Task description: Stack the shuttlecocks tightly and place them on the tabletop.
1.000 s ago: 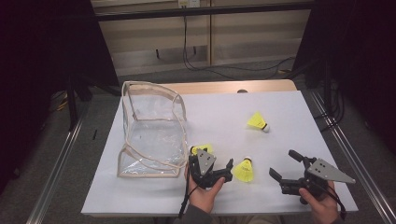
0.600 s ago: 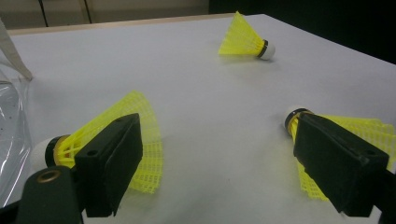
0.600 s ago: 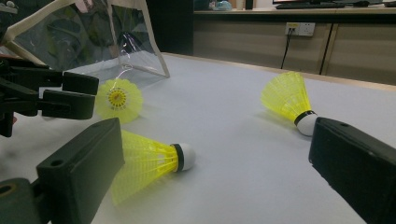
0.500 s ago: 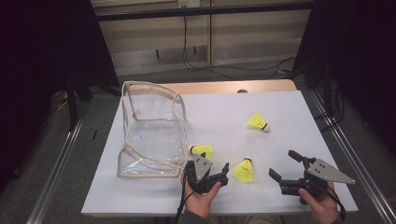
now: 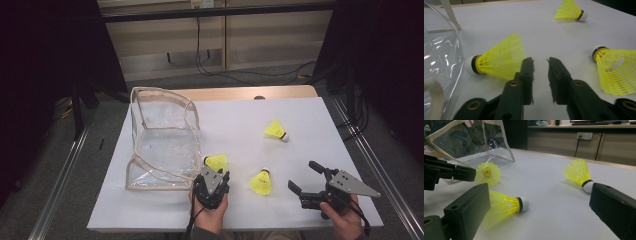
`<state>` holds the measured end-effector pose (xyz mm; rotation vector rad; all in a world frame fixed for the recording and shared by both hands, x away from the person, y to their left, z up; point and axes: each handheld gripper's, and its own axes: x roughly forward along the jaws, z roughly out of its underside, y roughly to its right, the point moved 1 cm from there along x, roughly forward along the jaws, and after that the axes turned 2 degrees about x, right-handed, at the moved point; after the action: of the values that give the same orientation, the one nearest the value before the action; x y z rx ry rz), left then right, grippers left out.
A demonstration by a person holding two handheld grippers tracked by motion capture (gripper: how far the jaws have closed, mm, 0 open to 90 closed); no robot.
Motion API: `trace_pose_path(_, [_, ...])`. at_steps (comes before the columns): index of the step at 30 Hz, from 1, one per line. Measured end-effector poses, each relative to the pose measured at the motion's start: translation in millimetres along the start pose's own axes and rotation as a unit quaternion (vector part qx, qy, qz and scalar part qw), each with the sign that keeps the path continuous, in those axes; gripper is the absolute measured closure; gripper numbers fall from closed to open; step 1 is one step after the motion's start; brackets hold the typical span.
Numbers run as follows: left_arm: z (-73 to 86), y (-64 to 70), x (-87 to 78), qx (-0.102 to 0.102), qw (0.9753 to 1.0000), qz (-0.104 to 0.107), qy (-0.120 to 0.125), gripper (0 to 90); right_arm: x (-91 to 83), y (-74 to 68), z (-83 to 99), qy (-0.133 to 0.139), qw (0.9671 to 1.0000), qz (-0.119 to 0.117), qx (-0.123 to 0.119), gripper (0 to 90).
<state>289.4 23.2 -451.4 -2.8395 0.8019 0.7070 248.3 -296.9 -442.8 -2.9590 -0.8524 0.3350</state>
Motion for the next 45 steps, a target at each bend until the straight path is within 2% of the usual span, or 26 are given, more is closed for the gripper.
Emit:
trace_pose_path(4, [1.2,-2.4,-0.9,-0.008,0.9999,0.004,-0.007,89.9,-0.2,0.0,0.0,0.0,1.0,0.0,0.0,2.8])
trace_pose_path(7, [3.3,-5.1,-1.8,-0.012,0.9998,0.007,-0.016,90.0,-0.5,0.5,-0.1,0.001,1.0,0.001,0.0,2.8])
trace_pose_path(10, [3.7,-5.3,-2.8,-0.012,0.9998,0.008,-0.013,90.0,-0.5,0.7,0.0,0.0,1.0,0.001,-0.001,2.8])
trace_pose_path(18, [6.7,-11.7,-6.0,0.004,0.9995,-0.025,-0.016,90.0,-0.6,1.2,0.1,0.0,1.0,0.001,-0.002,2.8])
trace_pose_path(20, [6.7,-11.4,-5.3,0.003,0.9996,-0.025,-0.014,90.0,-0.4,1.1,0.1,0.001,1.0,0.001,-0.001,2.8])
trace_pose_path(21, [6.5,-11.9,-5.0,0.01,0.9992,-0.033,-0.018,90.0,-0.3,0.6,0.1,0.0,1.0,0.001,0.0,2.8])
trace_pose_path(23, [6.6,-11.8,-3.8,0.011,0.9991,-0.039,-0.014,90.0,-0.5,0.6,0.1,0.0,1.0,0.001,-0.001,2.8])
trace_pose_path(28, [5.0,-9.2,-0.6,0.018,0.9987,-0.045,-0.013,90.0,0.0,1.5,0.5,0.0,1.0,0.001,-0.001,2.8])
trace_pose_path(38, [0.3,-2.2,7.9,0.011,0.9985,-0.052,-0.009,90.0,-1.2,2.1,0.2,-0.001,1.0,0.003,-0.002,3.0])
trace_pose_path(42, [0.2,-0.8,4.3,0.015,0.9984,-0.055,-0.005,90.0,-2.1,2.3,0.1,0.0,1.0,0.002,0.002,3.0])
trace_pose_path(45, [3.6,-3.3,-0.6,0.008,0.9983,-0.056,-0.013,90.0,-2.5,2.4,0.1,0.0,1.0,0.002,0.001,3.0])
